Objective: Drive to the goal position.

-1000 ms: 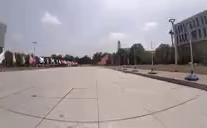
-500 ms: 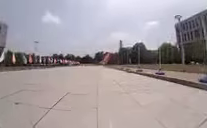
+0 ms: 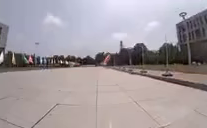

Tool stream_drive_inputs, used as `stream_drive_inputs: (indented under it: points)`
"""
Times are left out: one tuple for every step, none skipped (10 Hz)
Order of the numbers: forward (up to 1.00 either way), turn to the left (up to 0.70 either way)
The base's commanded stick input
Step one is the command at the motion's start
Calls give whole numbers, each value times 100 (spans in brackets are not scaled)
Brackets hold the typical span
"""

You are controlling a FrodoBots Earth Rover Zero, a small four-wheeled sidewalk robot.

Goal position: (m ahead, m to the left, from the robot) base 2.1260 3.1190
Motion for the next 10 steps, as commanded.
stream_drive_inputs:
  points:
    - [100,0]
    - [100,0]
    - [100,0]
    - [100,17]
    - [100,8]
    - [100,0]
    - [100,0]
    - [100,0]
    - [100,0]
    - [100,0]
